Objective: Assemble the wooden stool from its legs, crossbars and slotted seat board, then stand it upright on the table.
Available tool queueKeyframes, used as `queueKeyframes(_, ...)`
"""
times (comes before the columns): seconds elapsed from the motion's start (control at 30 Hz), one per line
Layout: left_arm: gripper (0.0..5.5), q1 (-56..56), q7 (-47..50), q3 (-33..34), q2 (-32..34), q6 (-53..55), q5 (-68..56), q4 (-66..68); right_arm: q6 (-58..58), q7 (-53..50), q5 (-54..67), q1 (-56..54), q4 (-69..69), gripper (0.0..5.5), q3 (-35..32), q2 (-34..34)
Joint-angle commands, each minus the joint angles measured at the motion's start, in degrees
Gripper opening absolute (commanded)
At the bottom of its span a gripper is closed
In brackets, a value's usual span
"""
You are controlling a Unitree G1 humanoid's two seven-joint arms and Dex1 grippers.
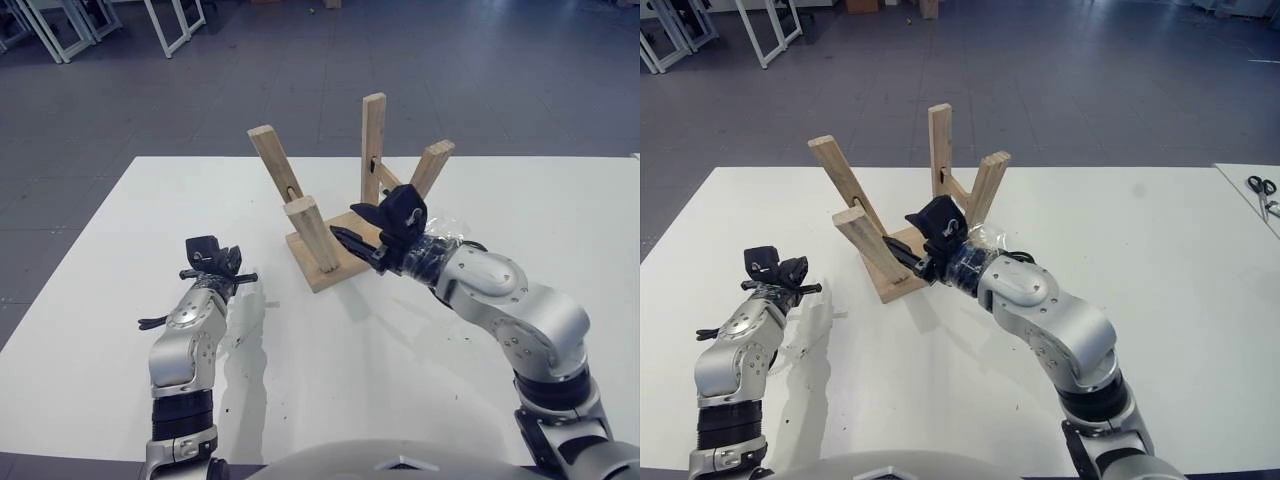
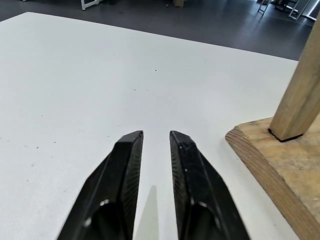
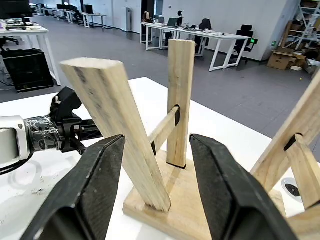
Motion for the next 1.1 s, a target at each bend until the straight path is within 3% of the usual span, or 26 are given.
queueKeyframes(0.03,0.96,2.2,-17.55,-0.45,9.0,3.13,-9.57,-9.12,4.0,11.86,10.02,3.06,1.92,2.37,-12.44,-9.28)
queueKeyframes(0.17,1.41,7.47,-37.97,5.27,28.22,10.0,-20.52,-20.77,-1.82,25.81,7.12,0.12,16.48,2.86,-19.04,-24.12)
queueKeyframes(0.3,2.05,0.38,-44.73,4.54,36.62,13.78,-27.09,-23.75,-7.76,27.17,2.55,-1.33,22.7,3.59,-17.36,-24.1)
queueKeyframes(0.37,2.4,-4.1,-43.96,1.27,36.25,13.72,-27.43,-24.07,-9.34,26.93,1.15,-1.12,23.41,4.0,-16.54,-23.14)
queueKeyframes(0.67,2.4,-7.91,-40.38,-5.7,35.9,9.12,-18.73,-20.4,-10.28,27.38,-0.01,0.57,22.41,4.0,-16.03,-21.47)
queueKeyframes(0.9,2.4,-12.35,-39.77,-7.43,31.21,8.55,-20.94,-20.19,-10.83,27.21,-1.28,1.36,23.24,4.0,-16.08,-20.84)
queueKeyframes(1.03,2.4,-14.61,-37.79,-11.37,29.33,4.77,-14.98,-15.14,-11.31,26.79,-2.48,1.58,23.51,4.0,-16.13,-20.46)
queueKeyframes(1.1,2.14,-15.18,-37.57,-12.78,27.61,2.36,-12.93,-12.46,-13.6,26.19,-4.49,1.7,23.87,4.03,-15.45,-20.16)
